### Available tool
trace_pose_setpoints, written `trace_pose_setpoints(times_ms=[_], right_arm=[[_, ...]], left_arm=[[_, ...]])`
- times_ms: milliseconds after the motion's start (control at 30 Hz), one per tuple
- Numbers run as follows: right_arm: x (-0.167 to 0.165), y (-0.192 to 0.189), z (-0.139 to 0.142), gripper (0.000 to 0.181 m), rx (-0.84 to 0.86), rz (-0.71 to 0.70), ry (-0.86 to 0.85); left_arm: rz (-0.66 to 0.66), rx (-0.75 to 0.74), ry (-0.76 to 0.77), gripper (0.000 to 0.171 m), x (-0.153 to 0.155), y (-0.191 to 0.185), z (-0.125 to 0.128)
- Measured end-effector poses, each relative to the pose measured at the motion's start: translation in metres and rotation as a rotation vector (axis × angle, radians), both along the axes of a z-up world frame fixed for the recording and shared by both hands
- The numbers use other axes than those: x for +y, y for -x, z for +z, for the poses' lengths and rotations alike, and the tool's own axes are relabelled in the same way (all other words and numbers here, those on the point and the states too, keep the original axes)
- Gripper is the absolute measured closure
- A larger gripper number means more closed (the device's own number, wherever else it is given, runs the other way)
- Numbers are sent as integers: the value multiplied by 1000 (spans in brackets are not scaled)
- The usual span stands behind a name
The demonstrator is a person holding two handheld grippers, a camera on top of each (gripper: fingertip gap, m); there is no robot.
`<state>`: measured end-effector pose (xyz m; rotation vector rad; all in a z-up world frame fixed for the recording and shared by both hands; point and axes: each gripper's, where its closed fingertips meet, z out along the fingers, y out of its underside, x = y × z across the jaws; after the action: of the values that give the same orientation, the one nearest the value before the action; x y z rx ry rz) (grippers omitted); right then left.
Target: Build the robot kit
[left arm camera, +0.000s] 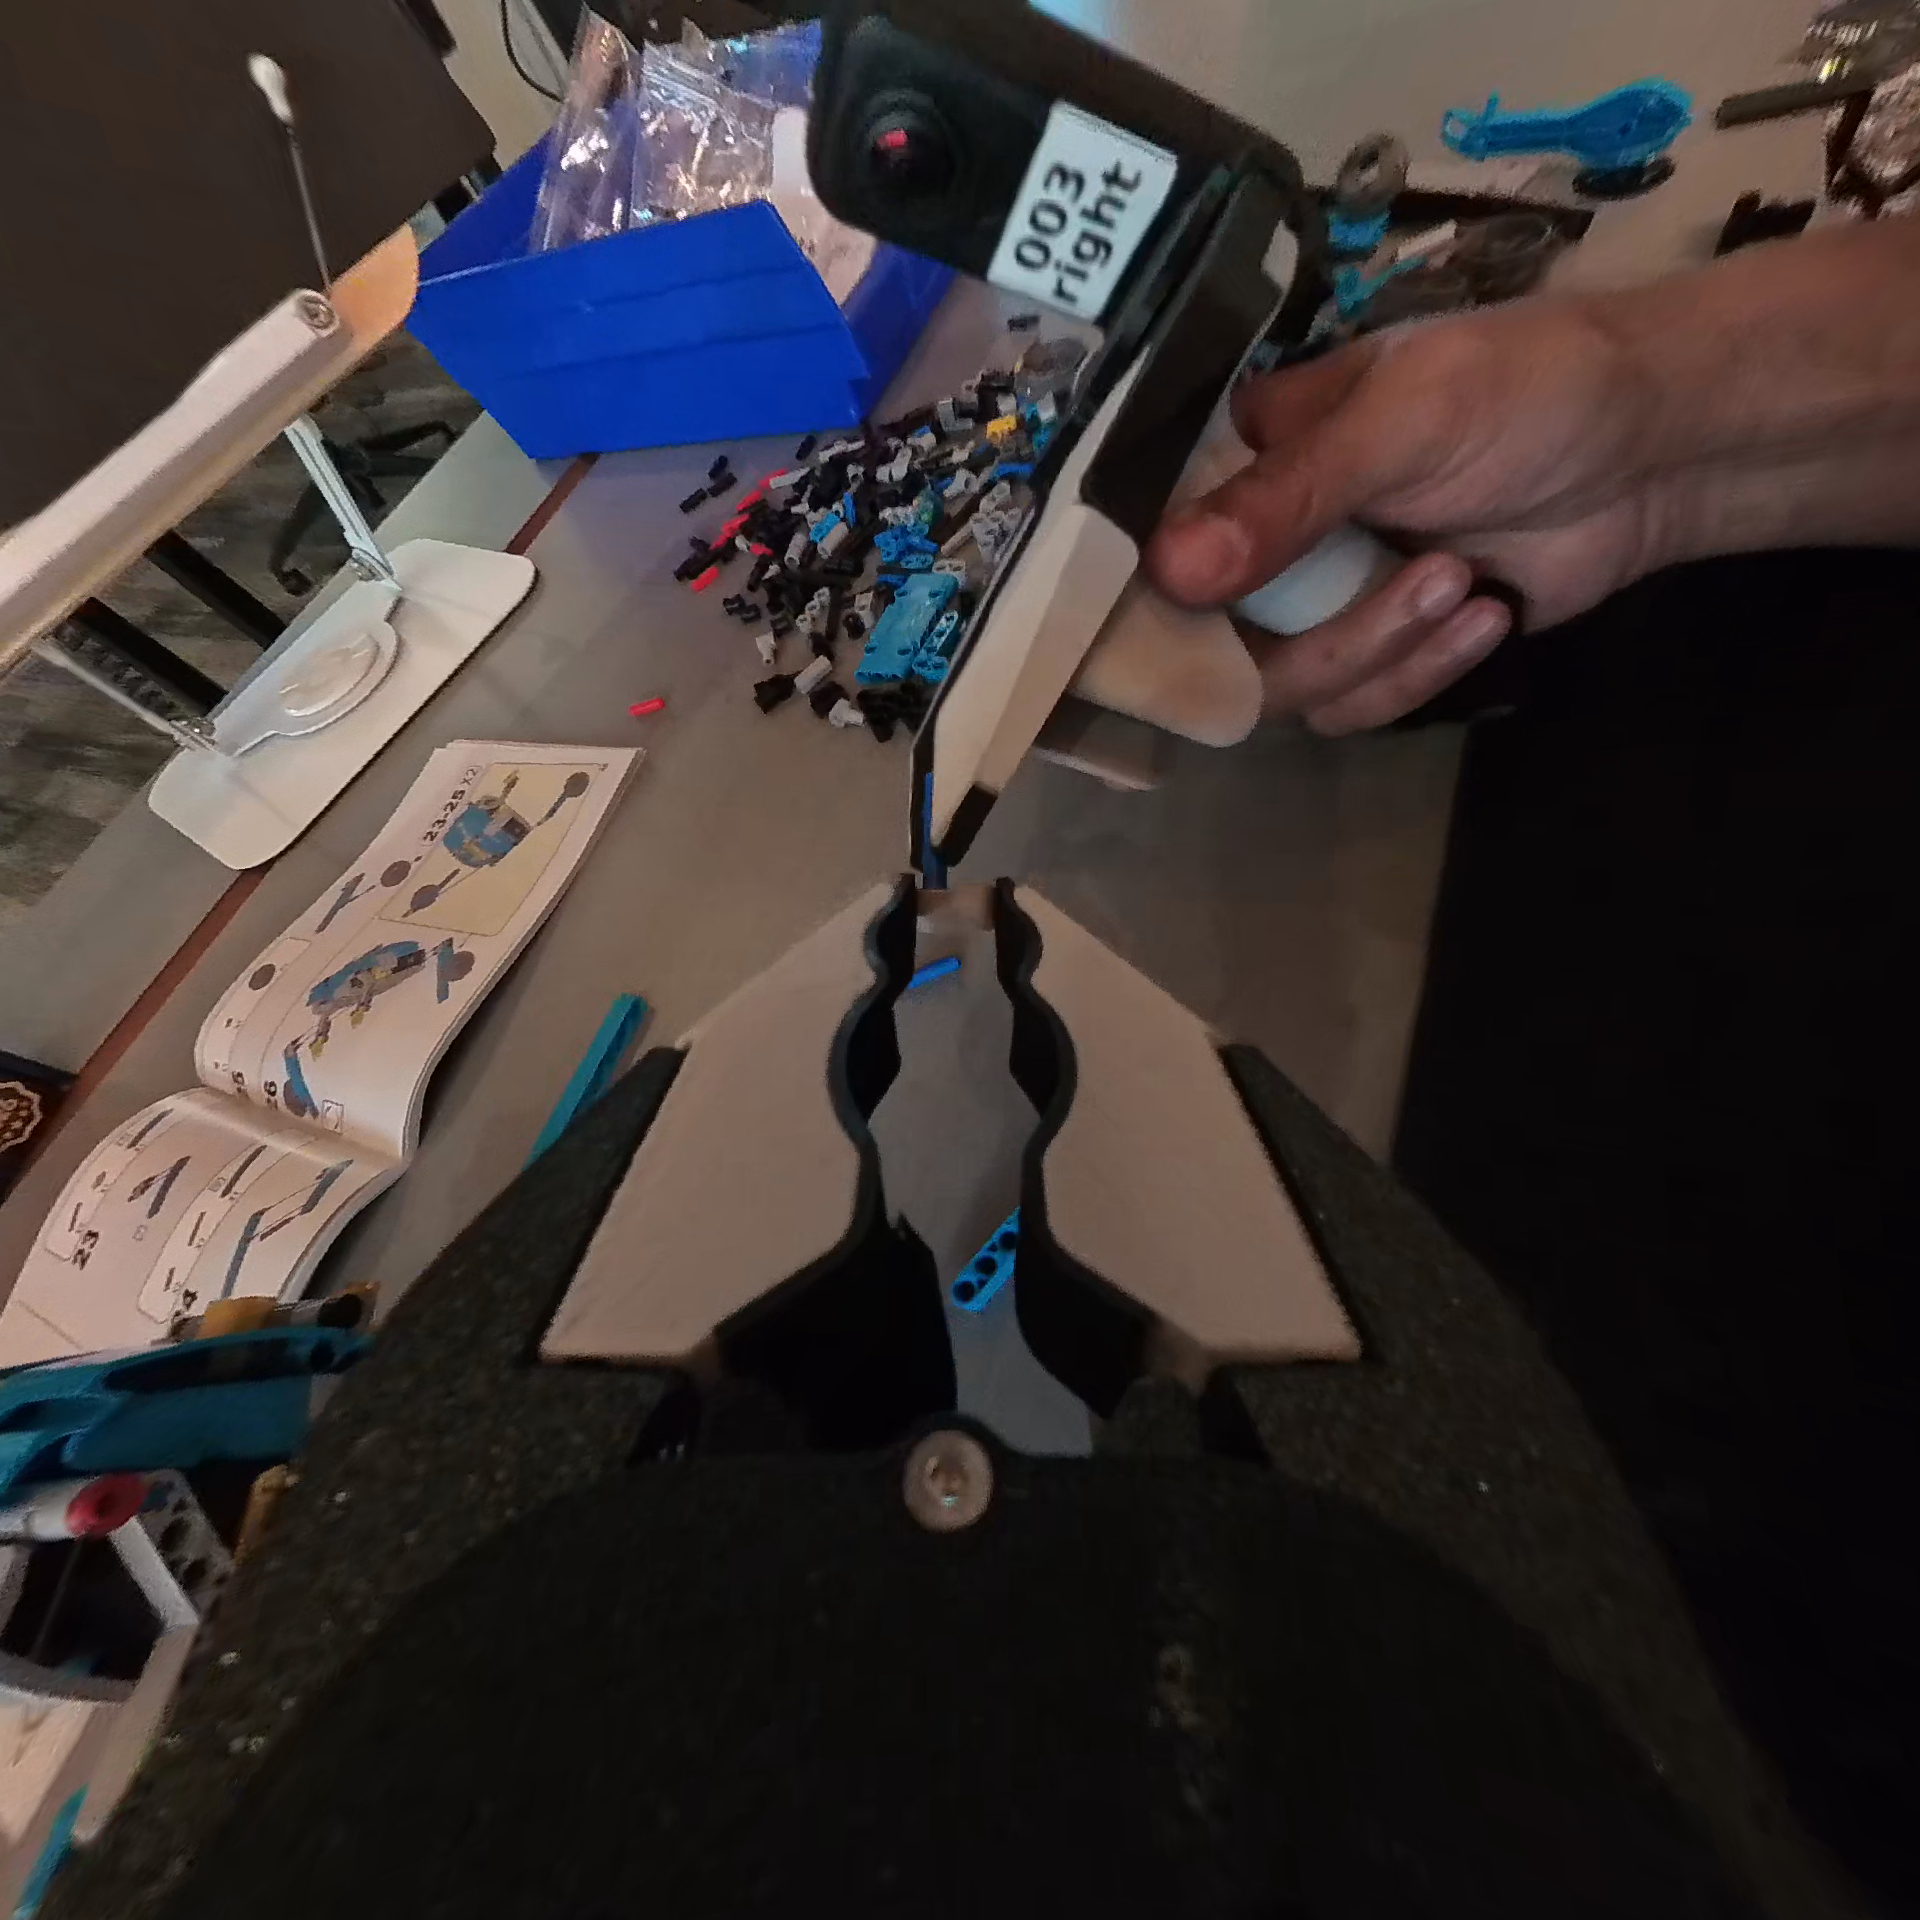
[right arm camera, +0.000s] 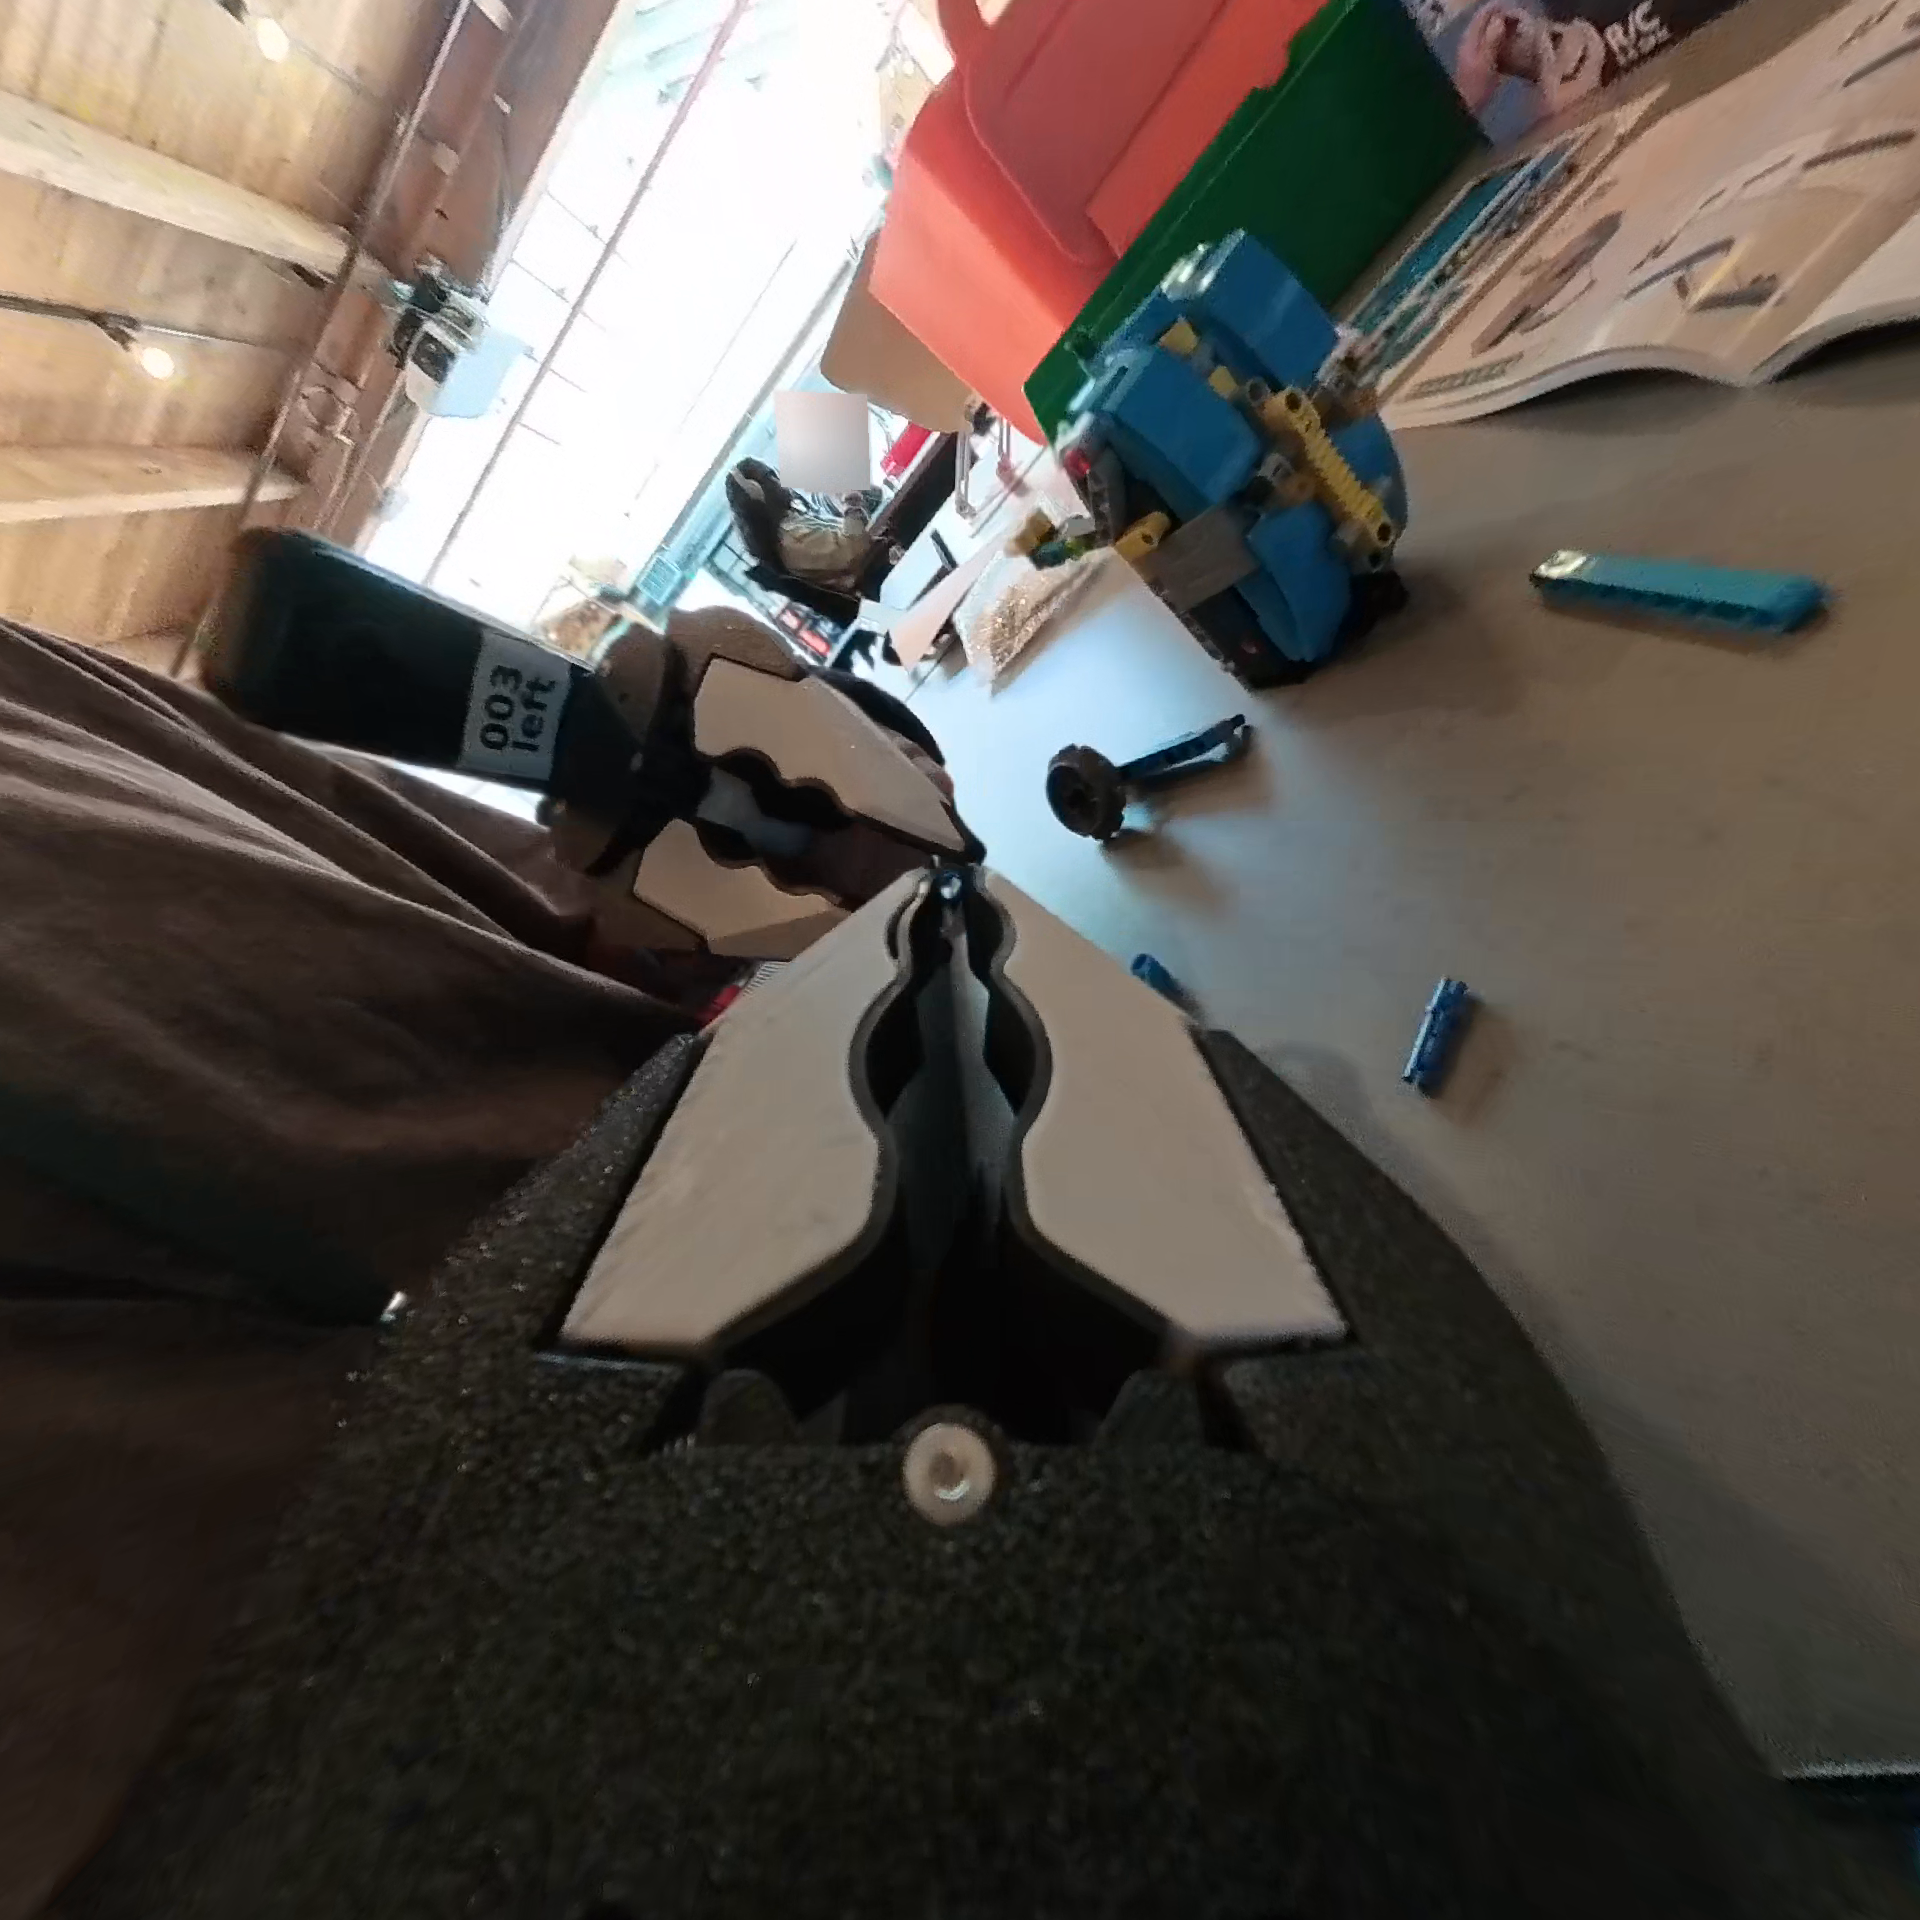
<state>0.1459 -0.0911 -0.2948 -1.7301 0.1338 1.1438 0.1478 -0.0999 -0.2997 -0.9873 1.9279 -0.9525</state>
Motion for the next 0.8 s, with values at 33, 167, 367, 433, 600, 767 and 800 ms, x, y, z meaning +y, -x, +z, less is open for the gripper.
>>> trace_pose_setpoints(times_ms=[33,167,367,433,600,767,800], right_arm=[[0,1,-3,178,-18,1,12],[3,2,-10,178,-37,6,43],[10,3,-42,177,-407,-64,161],[13,1,-61,177,-435,-54,238],[20,-12,-87,177,-207,-50,423],[21,-16,-89,177,-261,-65,422],[21,-15,-90,176,-292,-60,421]], left_arm=[[-2,7,-17,158,0,0,-2],[-3,43,-34,158,3,2,-10],[24,199,-48,158,10,3,-46],[31,274,-52,158,13,2,-65],[41,370,15,158,19,-13,-88],[37,392,139,156,18,-14,-89],[42,388,149,155,18,-12,-90]])
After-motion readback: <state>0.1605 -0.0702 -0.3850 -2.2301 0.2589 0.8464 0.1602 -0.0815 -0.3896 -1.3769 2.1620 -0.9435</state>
